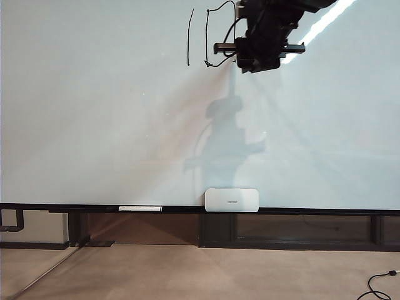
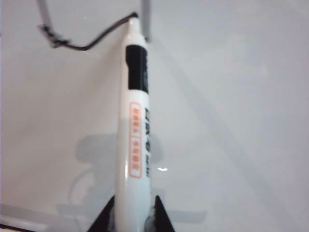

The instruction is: Reach to the right to find the marker pen, pick it up, and write the number 10 on the whiteboard.

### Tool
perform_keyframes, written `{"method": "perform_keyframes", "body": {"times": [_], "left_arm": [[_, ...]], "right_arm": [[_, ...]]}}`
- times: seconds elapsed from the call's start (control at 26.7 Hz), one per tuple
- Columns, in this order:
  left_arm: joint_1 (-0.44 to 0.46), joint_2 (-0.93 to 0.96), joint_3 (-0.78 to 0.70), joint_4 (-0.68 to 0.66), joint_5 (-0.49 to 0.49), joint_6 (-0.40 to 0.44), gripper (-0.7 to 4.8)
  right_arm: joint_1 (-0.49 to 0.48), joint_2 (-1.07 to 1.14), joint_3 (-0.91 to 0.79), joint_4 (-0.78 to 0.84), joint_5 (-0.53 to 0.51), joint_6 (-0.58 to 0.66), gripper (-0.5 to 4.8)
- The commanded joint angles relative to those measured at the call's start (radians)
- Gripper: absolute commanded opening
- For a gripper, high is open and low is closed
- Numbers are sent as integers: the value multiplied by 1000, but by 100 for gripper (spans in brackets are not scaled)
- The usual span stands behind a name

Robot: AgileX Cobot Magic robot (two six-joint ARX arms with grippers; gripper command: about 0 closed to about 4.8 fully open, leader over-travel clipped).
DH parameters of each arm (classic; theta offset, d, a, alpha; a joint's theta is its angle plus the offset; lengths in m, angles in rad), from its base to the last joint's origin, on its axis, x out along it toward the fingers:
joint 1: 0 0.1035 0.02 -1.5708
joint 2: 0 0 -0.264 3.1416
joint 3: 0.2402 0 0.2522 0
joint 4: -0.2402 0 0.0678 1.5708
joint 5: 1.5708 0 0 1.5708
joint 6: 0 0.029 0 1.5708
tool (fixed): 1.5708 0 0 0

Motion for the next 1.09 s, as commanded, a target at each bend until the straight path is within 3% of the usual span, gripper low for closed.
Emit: {"method": "perform_keyframes", "body": {"times": [0.04,0.49,0.6,0.79,0.97,1.09], "left_arm": [[0,-3,34,-2,8,0,-6],[0,-5,46,-31,14,-30,-6],[0,-5,46,-32,-97,-43,-6],[0,-9,46,-53,-414,-55,-6],[0,-9,46,-46,-571,-72,-6],[0,-10,46,-58,-589,-84,-6]], "right_arm": [[-20,-12,6,-3,27,13,-2],[16,-130,-97,3,13,16,-2],[14,-200,-165,-10,32,17,-2],[12,-398,-333,31,42,12,-2],[-5,-583,-462,37,42,11,-2],[-7,-681,-525,34,42,2,-2]]}}
